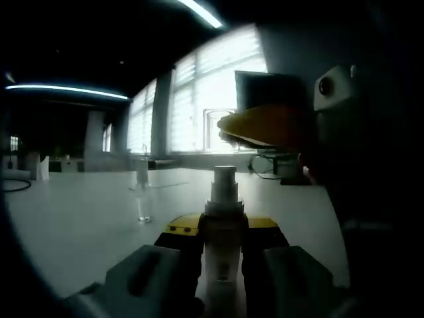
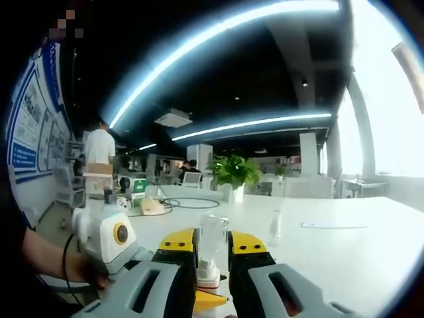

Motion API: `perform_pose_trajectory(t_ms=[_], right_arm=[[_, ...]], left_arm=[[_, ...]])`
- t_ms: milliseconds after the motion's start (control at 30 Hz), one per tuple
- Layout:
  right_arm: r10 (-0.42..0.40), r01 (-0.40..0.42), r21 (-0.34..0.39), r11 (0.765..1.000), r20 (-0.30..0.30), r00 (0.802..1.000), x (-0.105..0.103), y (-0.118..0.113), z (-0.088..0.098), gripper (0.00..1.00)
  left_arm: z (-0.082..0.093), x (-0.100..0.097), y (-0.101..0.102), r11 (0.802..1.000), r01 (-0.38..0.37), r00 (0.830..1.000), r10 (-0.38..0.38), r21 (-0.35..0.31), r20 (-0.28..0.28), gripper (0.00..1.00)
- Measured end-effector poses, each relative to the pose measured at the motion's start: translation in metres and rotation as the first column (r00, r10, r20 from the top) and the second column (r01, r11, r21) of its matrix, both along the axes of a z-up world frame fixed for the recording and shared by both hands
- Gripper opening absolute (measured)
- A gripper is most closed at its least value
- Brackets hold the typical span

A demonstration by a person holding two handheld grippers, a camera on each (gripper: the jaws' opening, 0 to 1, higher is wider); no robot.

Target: Clamp pump bottle remove cover press pump head put on cover

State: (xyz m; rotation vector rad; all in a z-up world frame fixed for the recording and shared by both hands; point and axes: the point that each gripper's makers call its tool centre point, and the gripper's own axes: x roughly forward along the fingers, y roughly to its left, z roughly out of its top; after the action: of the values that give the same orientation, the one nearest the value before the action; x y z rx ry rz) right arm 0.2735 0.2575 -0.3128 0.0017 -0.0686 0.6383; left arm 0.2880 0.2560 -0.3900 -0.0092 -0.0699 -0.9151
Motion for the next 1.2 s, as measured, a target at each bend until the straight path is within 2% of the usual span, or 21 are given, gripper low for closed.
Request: perform_pose_trajectory(t_ms=[300,567,1200], right_arm=[[-0.041,0.041,0.011,0.999,0.006,0.999,0.004,-0.019,0.002,0.12],[-0.083,0.083,0.035,0.996,-0.005,0.997,0.005,-0.039,-0.006,0.12],[-0.211,0.212,0.045,0.976,-0.013,0.977,0.009,-0.092,-0.019,0.12]], left_arm=[[0.0,0.0,0.0,1.0,0.0,1.0,0.0,0.001,0.003,0.13],[0.0,0.0,0.001,1.0,-0.001,1.0,0.001,-0.002,0.0,0.13],[0.0,0.0,0.001,1.0,-0.003,1.0,0.003,-0.002,0.0,0.13]])
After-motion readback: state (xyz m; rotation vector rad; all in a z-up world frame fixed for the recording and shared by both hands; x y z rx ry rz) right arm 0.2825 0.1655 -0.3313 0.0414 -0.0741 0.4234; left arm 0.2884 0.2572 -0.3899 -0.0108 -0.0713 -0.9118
